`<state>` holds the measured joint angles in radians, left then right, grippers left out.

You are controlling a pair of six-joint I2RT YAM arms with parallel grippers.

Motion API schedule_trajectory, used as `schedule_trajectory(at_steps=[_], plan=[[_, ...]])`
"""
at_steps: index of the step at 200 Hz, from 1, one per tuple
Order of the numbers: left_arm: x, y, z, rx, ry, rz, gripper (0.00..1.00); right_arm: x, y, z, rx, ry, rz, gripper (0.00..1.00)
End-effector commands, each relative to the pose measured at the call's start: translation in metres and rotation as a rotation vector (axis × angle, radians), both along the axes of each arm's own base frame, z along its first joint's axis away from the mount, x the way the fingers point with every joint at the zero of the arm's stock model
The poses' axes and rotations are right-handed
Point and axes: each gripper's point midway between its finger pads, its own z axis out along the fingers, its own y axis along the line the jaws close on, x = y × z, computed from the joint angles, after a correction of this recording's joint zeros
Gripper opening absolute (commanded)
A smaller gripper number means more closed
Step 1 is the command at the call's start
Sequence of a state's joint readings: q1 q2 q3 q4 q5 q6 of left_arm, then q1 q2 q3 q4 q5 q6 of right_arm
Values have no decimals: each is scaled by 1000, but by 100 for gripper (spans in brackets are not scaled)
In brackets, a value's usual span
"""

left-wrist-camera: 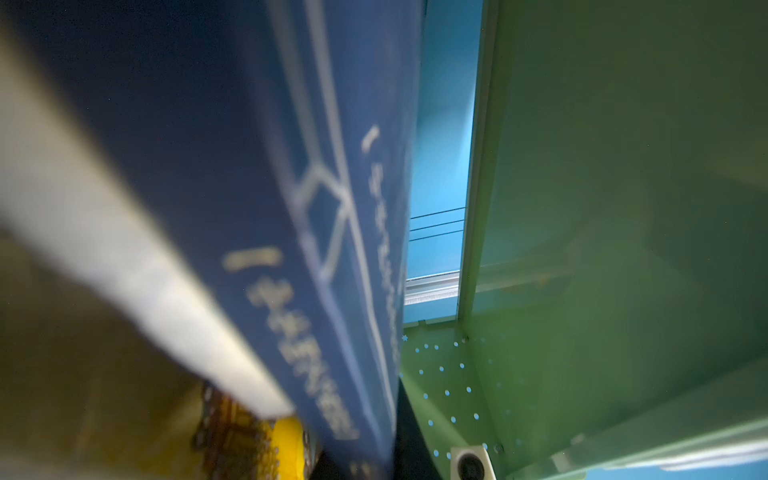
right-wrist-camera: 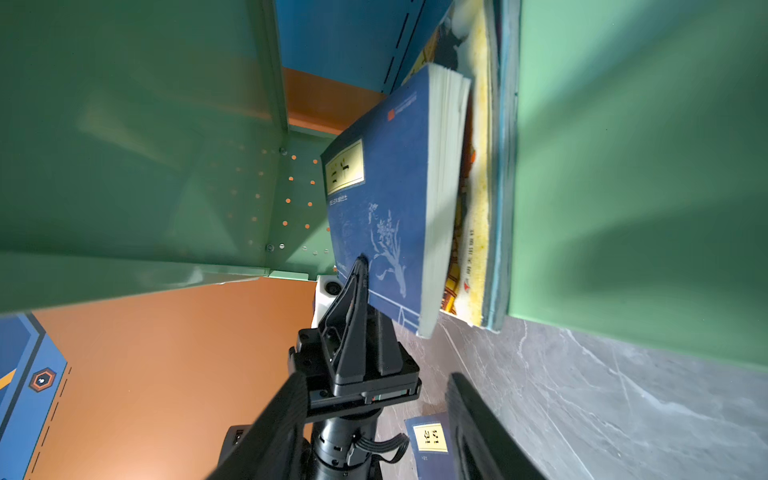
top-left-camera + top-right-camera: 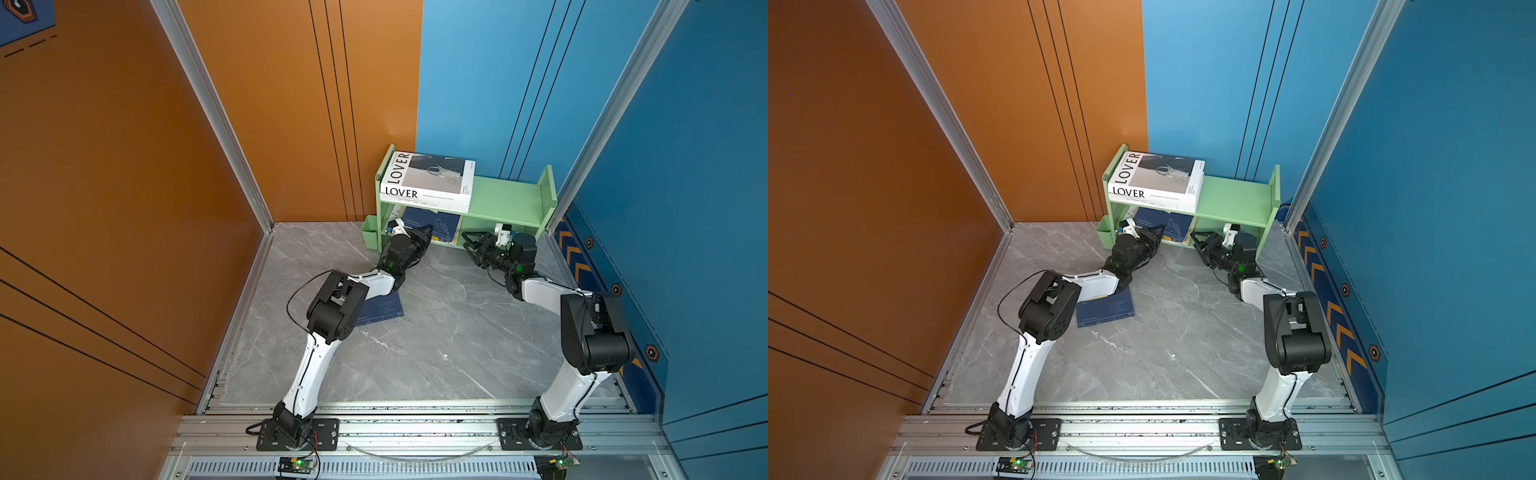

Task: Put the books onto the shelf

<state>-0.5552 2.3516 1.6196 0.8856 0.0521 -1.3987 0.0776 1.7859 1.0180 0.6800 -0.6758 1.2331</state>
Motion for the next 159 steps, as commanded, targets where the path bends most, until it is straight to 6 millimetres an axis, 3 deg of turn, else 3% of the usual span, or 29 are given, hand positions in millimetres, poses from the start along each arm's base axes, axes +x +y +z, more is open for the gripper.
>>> schedule_trajectory(at_steps=[1,61,159], plan=[[4,-4,23,-15,-69,29,0,7,1,6,-10,-34,-2,56],[8,-16,17,-2,-74,29,0,13,9,12,34,-72,26,57],[4,-19,7,40,-61,51,0,26,25,30,119,-158,71,57]])
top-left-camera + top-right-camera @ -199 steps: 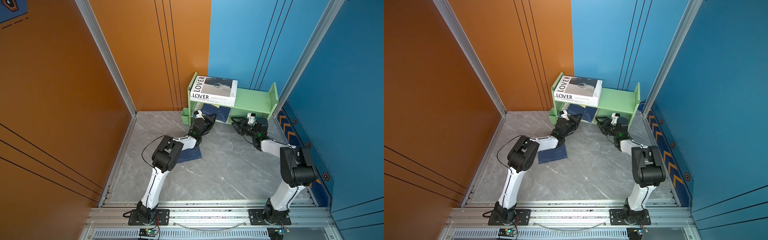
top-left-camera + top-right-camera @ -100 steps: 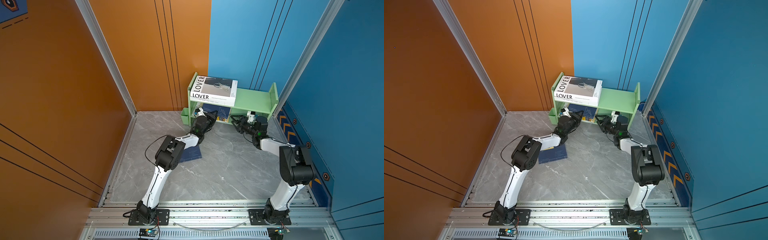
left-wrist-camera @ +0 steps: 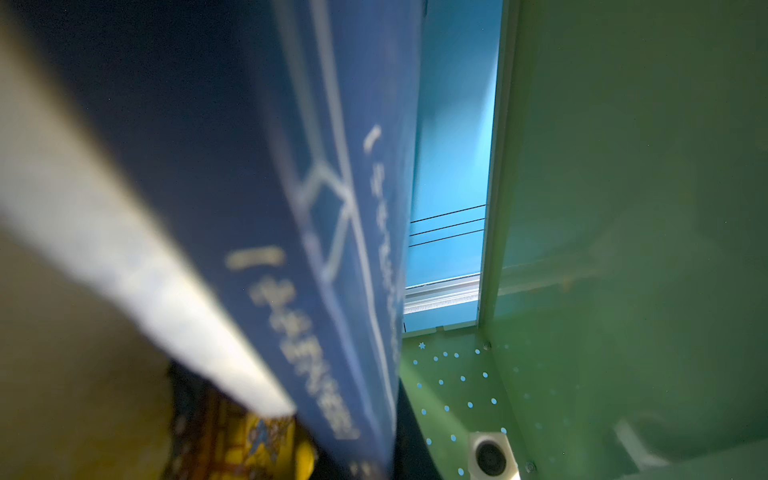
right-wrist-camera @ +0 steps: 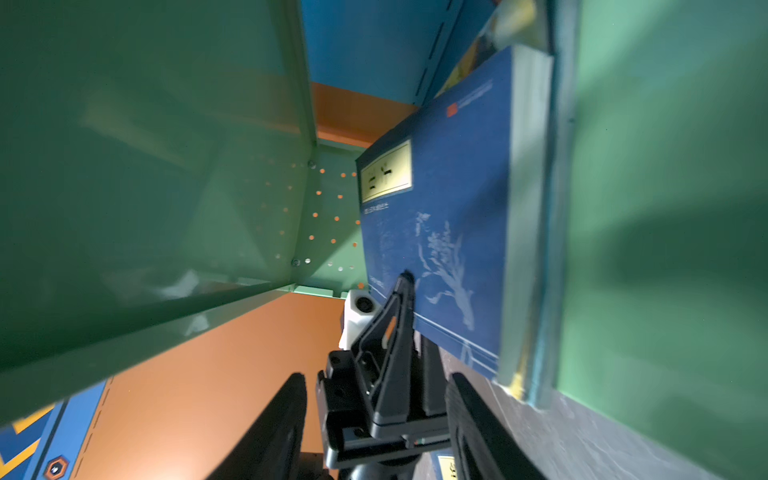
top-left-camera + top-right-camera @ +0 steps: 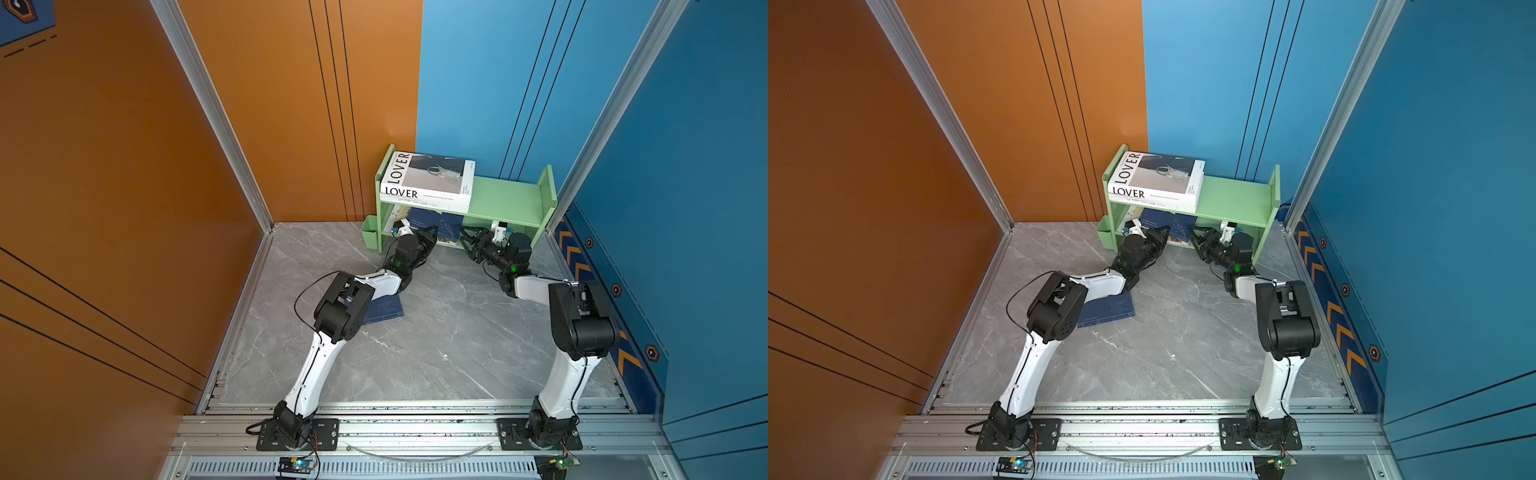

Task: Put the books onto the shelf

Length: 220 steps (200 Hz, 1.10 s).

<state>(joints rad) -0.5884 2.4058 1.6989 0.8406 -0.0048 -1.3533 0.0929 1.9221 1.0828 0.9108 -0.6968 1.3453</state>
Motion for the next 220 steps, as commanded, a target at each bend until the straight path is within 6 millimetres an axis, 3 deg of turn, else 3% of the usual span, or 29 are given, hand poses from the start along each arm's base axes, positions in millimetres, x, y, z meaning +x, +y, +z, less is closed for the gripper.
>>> schedule_trajectory(at_steps=[1,220], plan=[[0,-2,16,-5,-54,24,0,3,12,21,19,-76,40,57],[-10,5,15,-17,-40,42,1,27,22,-15,-31,21,10,57]])
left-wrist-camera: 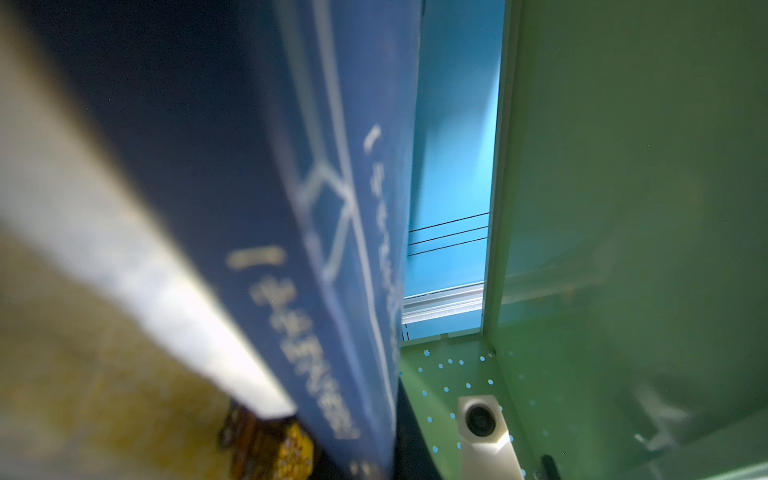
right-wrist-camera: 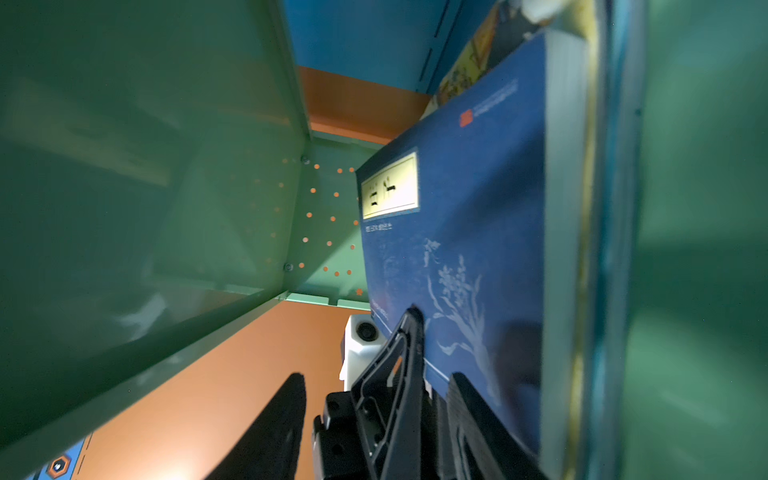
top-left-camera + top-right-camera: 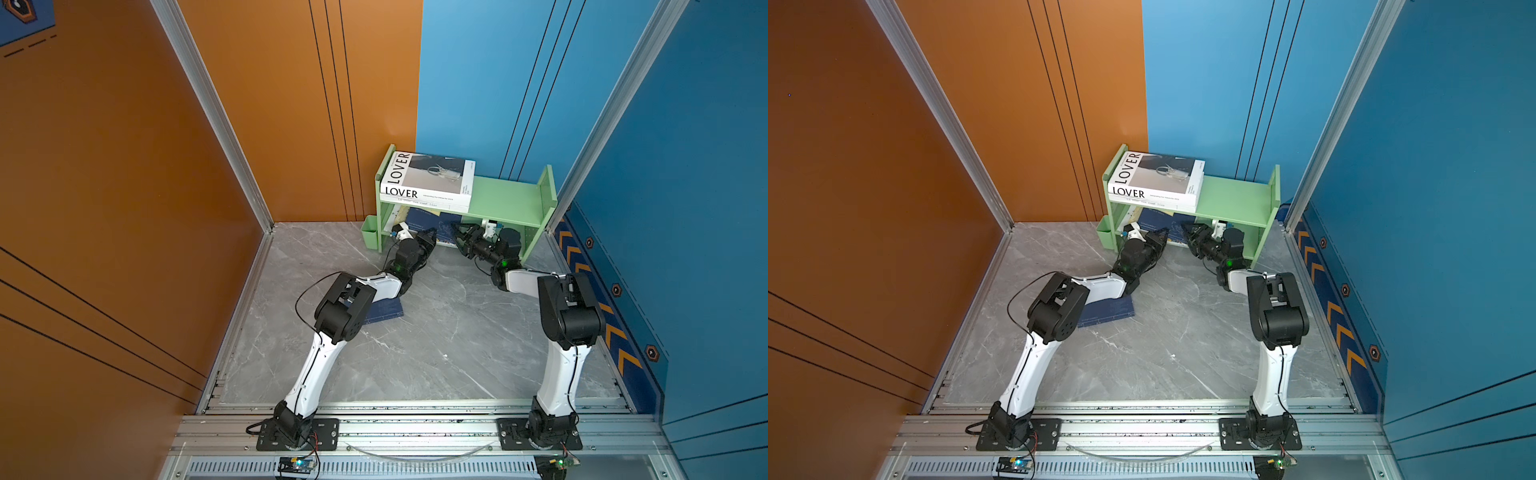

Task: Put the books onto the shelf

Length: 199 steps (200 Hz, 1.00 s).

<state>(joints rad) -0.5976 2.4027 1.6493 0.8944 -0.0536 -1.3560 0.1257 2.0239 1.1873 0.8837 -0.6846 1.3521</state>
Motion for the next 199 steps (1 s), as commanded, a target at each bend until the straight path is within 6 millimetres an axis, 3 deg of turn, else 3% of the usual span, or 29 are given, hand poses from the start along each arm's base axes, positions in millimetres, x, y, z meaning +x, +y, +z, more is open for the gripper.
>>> schedule_trajectory(at_steps=[1,65,112,140,199], plan=[[-6,0,22,-8,-37,2,1,6,3,0,-34,-8,-10,57],[-6,0,15,-11,-8,-15,3,10,5,-15,-113,45,-28,57],[-6,4,14,-16,14,-15,13,6,-2,-37,-185,116,-67,56],[-7,8,12,-13,34,-13,30,3,-7,-46,-225,142,-90,56],[-8,15,12,-3,91,-14,55,4,-11,-55,-248,166,-102,55]])
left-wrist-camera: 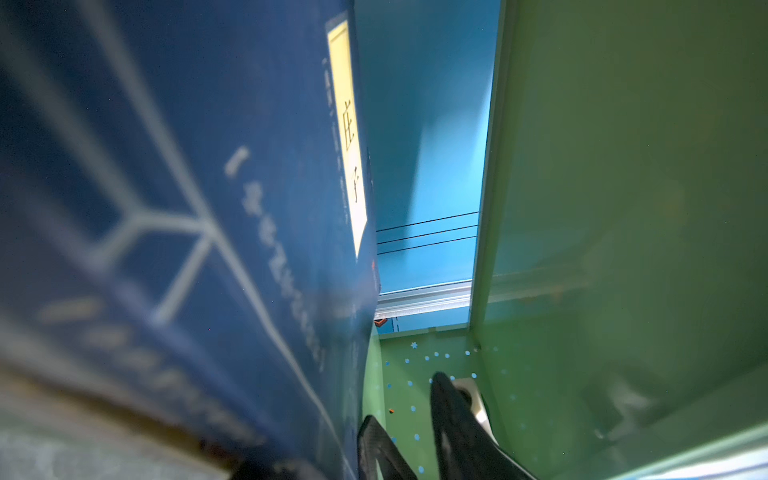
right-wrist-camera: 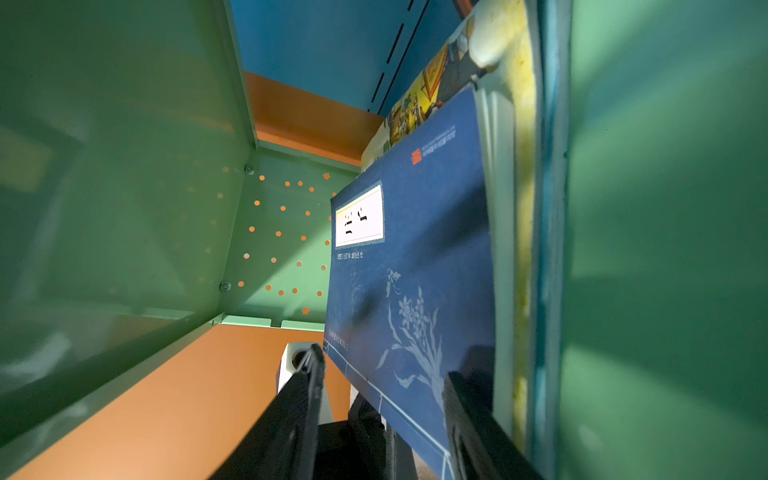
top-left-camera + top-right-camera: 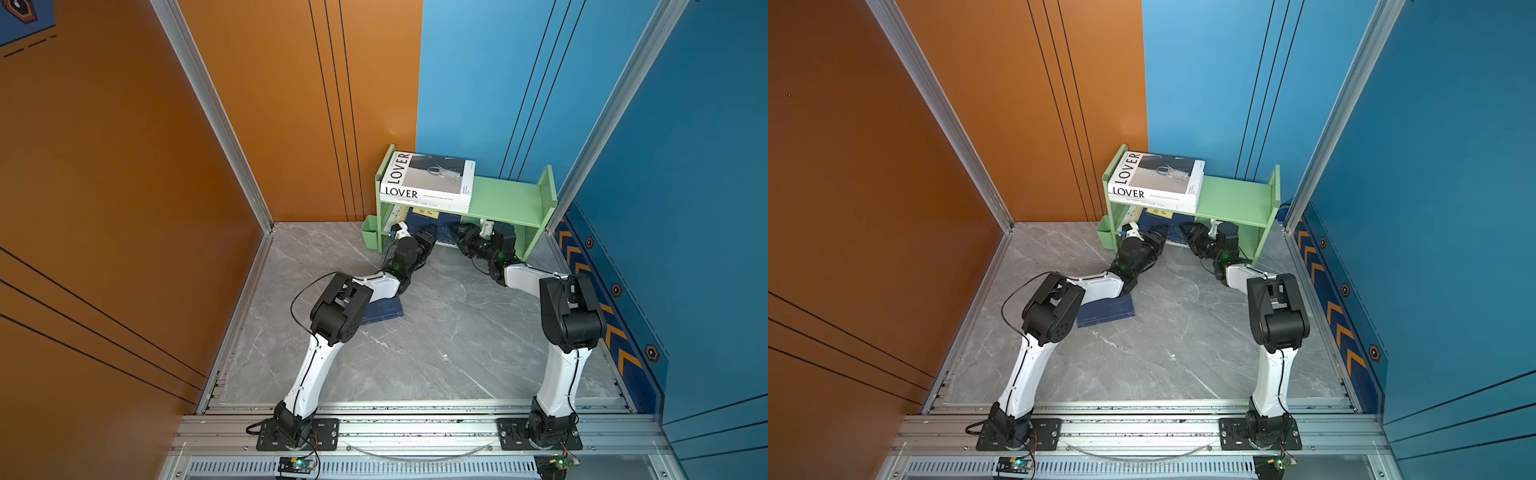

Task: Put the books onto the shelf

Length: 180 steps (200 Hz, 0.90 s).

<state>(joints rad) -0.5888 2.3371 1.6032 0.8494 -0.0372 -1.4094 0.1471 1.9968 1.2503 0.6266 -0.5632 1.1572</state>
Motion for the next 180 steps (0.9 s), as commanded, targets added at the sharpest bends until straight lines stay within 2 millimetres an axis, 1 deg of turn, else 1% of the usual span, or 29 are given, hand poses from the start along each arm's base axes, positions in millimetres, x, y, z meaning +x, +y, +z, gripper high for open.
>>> schedule_trajectory(at_steps=[1,22,57,75,109,144,180], plan=[[-2,7,1,29,44,-6,56,-8,-7,-40,-62,130,-32,55],[-1,9,-2,35,85,-17,58,-7,-8,-41,-65,134,-35,55],[3,3,-6,43,153,-83,60,-9,-8,-45,-67,141,-38,54],[3,2,-6,53,173,-104,62,-9,-8,-45,-66,141,-35,54],[4,5,-3,67,203,-141,67,-11,-8,-46,-68,142,-36,54],[0,10,-3,74,229,-148,67,-12,-9,-46,-68,144,-36,54],[3,16,-5,67,245,-159,69,-12,-9,-47,-67,144,-35,54]])
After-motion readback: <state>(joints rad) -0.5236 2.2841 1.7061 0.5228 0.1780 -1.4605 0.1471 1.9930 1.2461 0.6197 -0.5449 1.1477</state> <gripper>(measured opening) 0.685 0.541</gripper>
